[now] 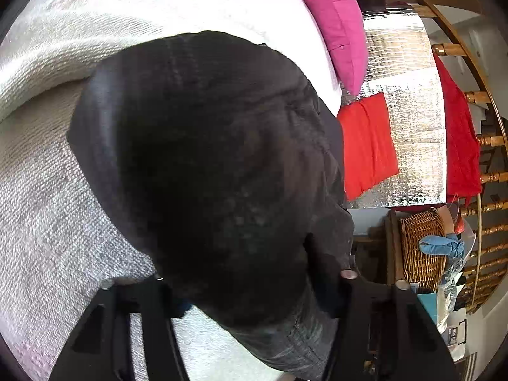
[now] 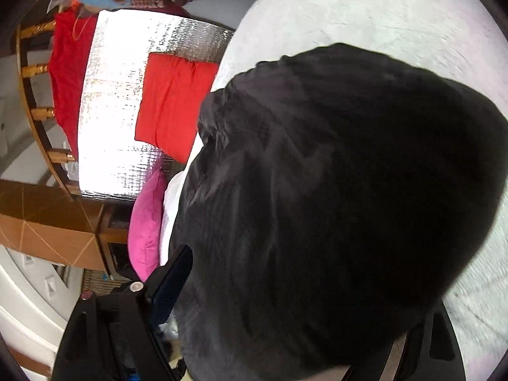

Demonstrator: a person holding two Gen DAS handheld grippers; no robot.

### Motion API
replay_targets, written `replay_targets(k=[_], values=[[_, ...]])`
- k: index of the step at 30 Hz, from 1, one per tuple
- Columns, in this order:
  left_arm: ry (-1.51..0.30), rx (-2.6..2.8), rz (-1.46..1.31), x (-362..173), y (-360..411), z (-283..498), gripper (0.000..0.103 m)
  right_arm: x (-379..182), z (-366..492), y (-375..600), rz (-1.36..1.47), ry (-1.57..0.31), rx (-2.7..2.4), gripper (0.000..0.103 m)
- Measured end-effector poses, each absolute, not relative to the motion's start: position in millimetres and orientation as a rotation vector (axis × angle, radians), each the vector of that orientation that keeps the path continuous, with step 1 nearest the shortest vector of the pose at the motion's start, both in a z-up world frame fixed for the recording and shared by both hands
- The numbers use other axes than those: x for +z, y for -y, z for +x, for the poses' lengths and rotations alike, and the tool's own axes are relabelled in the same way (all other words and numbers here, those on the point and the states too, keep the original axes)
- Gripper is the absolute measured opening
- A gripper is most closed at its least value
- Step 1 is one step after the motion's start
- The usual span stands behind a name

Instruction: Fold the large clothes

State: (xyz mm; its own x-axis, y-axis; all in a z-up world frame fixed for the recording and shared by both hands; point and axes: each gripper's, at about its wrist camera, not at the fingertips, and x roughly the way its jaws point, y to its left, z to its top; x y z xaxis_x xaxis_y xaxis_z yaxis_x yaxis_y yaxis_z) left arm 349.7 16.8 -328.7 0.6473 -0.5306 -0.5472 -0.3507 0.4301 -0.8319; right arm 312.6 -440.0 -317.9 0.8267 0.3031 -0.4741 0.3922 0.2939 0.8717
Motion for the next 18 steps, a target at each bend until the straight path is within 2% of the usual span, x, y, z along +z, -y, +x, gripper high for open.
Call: replay_targets(k=[1, 3, 6, 9, 18], values=[[-0.915, -0.141, -1.163, -329.0, -17.1, 350.7, 0.053, -317.2, 313.5, 439.1, 1.263, -0.642, -0.079, 0.082], [-0.909, -0.155, -1.157, -328.0, -17.6, 351.3, 0.044, -313.8, 317.3, 434.6, 1.196, -0.665, -0.127, 0.063], [-0.888, -0.17, -1.117, -320.3, -15.2, 349.8, 0.035, -312.7, 314.6, 433.8, 1.185, -0.668, -0.136, 0.05], [-0.869, -0.18, -1.094, -312.7, -14.3, 346.2, 0.031, -303.5, 312.4, 430.9, 1.124, -0.666, -0.135, 0.04], [-0.89, -0.206, -1.043, -300.0, -22.1, 303.0, 0.028, -282.2, 276.9, 422.2, 1.014, -0.658, -0.101, 0.036]])
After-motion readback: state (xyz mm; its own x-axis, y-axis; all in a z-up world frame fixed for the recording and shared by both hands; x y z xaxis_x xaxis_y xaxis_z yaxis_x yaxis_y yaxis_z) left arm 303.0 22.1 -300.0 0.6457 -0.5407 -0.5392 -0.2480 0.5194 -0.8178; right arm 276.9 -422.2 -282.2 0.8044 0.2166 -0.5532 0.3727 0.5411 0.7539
